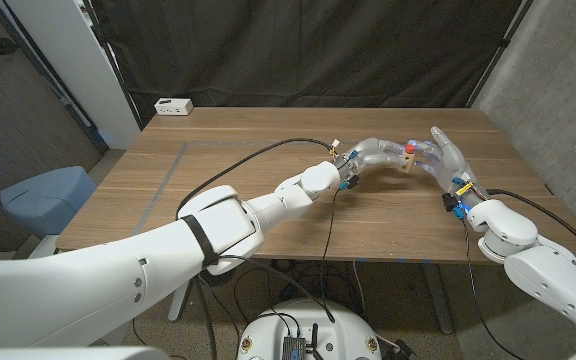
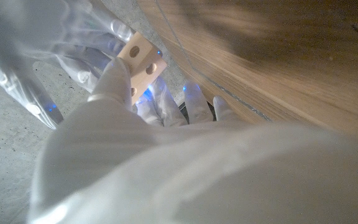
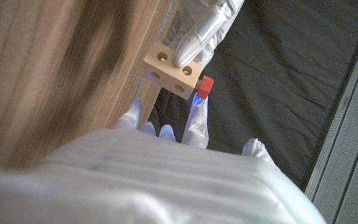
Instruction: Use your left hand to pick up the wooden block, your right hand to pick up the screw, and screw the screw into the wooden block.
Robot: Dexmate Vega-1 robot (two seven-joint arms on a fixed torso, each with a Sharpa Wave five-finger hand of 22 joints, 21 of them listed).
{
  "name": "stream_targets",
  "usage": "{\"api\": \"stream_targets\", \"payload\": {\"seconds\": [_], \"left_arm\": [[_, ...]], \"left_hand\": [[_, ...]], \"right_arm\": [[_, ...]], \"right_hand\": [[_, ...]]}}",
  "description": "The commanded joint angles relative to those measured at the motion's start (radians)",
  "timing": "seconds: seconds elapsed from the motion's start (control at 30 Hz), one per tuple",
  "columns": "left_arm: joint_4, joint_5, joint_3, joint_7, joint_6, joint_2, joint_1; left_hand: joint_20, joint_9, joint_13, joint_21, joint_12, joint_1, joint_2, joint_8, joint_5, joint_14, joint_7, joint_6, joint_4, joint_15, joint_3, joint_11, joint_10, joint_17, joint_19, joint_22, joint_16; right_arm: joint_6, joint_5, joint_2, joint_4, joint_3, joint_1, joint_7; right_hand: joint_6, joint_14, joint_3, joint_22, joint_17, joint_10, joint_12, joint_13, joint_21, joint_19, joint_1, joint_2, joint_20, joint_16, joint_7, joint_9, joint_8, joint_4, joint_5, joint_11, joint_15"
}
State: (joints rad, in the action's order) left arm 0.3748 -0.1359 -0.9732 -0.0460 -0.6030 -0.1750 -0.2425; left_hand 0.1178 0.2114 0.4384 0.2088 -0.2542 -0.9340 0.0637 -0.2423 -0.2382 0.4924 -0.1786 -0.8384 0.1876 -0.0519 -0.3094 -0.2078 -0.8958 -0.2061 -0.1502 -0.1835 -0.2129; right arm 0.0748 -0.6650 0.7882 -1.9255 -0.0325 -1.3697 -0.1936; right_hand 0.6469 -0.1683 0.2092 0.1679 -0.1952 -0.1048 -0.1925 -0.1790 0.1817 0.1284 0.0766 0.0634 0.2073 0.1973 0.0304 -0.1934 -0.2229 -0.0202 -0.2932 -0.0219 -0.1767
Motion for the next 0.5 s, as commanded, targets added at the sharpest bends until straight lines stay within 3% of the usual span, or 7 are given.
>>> {"api": "stream_targets", "payload": {"seconds": [0.03,0.5], "left_arm": [[0.000,-0.003,0.002,-0.002,-0.003,0.002,-0.001],[0.000,-0.001,0.001,-0.007,-0.009,0.002,-0.001]], "left_hand": [[-0.006,0.003,0.143,0.001,-0.020,0.002,0.032,-0.010,-0.007,0.010,0.033,-0.101,-0.035,-0.052,-0.040,-0.003,-0.010,-0.002,-0.001,-0.002,0.001],[-0.006,0.003,0.143,0.001,-0.019,0.001,0.031,-0.010,-0.007,0.010,0.034,-0.101,-0.035,-0.052,-0.040,-0.002,-0.009,-0.002,-0.001,-0.002,0.001]], "right_arm": [[-0.009,-0.002,0.000,-0.006,0.003,-0.007,-0.007],[-0.008,0.007,-0.004,-0.025,0.015,-0.030,-0.027]], "right_hand": [[0.016,0.002,-0.004,0.002,-0.003,0.004,-0.004,-0.002,0.007,0.005,-0.004,0.004,0.002,0.005,0.001,-0.004,-0.011,0.000,-0.007,0.002,0.002],[0.034,0.009,-0.004,0.001,-0.003,0.017,-0.007,-0.002,0.007,0.007,-0.003,0.005,0.002,0.007,-0.001,-0.005,-0.015,0.001,-0.008,-0.003,0.002]]}}
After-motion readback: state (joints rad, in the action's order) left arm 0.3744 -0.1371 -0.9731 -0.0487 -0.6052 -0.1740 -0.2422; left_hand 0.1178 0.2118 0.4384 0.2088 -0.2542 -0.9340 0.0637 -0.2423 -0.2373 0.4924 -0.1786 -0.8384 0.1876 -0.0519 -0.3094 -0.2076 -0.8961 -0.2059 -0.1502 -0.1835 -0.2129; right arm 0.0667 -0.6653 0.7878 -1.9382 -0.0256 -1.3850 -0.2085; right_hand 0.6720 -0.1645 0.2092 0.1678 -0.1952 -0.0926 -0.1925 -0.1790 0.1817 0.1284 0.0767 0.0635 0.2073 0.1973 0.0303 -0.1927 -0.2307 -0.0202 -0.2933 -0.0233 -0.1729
